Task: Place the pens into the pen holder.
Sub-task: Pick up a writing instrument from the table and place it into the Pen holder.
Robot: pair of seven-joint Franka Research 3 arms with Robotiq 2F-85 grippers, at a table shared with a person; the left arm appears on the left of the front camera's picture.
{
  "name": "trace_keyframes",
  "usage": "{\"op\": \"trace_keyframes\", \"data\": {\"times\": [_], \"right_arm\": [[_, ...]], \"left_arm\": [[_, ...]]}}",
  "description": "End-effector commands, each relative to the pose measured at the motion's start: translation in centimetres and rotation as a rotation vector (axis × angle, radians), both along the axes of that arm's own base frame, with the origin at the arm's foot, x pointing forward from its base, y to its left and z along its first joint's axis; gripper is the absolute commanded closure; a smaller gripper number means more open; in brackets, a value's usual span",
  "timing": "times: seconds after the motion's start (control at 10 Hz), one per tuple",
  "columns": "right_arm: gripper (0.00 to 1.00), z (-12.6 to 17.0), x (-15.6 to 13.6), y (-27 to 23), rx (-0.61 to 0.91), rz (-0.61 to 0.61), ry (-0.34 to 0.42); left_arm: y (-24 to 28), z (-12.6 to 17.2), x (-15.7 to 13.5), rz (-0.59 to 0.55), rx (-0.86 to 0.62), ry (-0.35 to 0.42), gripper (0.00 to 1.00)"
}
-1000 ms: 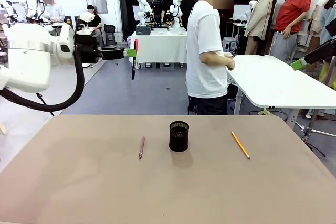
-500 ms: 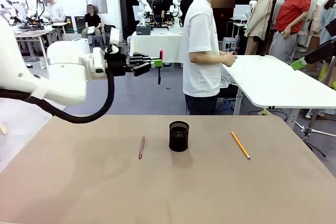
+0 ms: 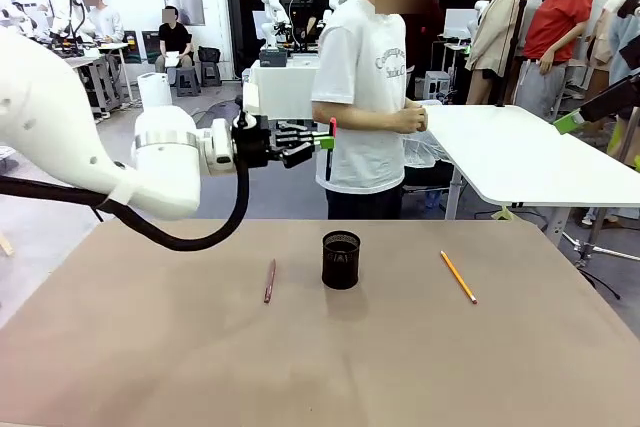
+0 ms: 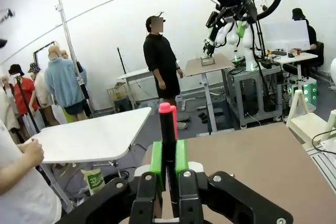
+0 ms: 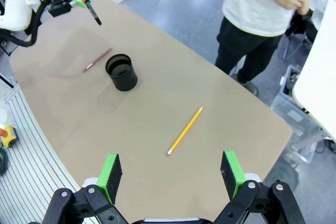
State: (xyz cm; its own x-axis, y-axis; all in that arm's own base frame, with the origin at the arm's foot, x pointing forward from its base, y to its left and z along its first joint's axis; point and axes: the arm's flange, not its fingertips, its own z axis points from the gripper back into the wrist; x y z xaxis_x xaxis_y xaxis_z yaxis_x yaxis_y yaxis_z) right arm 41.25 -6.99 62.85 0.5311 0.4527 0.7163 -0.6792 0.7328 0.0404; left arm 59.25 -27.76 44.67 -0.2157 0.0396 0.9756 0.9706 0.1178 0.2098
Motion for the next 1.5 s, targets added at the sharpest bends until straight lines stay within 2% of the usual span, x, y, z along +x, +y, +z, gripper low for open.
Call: {"op": "trace_keyframes", "data": {"times": [0.0, 0.1, 0.2, 0.4, 0.5, 0.6, 0.9, 1.4], "right_arm": [[0.00, 0.1, 0.0, 0.0, 0.014, 0.010, -0.007], [0.00, 0.1, 0.0, 0.0, 0.014, 0.010, -0.007], [0.00, 0.1, 0.0, 0.0, 0.014, 0.010, -0.007], [0.00, 0.1, 0.0, 0.0, 0.014, 0.010, -0.007], [0.00, 0.1, 0.0, 0.0, 0.014, 0.010, -0.007], [0.00, 0.1, 0.0, 0.0, 0.014, 0.010, -0.007], [0.00, 0.1, 0.0, 0.0, 0.014, 0.010, -0.007], [0.00, 0.1, 0.0, 0.0, 0.014, 0.010, -0.007]], "left_arm": [[0.0, 0.0, 0.7, 0.007, -0.017, 0.036, 1.00], [0.4, -0.4, 0.9, -0.038, 0.015, 0.104, 1.00], [-0.1, -0.9, 0.3, 0.000, 0.001, 0.018, 1.00], [-0.1, -0.9, 0.3, 0.000, 0.001, 0.018, 1.00], [0.0, -1.3, 0.5, -0.008, 0.007, 0.050, 1.00], [1.5, -0.6, -0.6, -0.036, -0.006, 0.047, 1.00], [7.5, 0.9, -2.1, -0.018, -0.014, 0.034, 1.00], [15.1, 2.4, -0.4, -0.015, -0.028, 0.079, 1.00]]}}
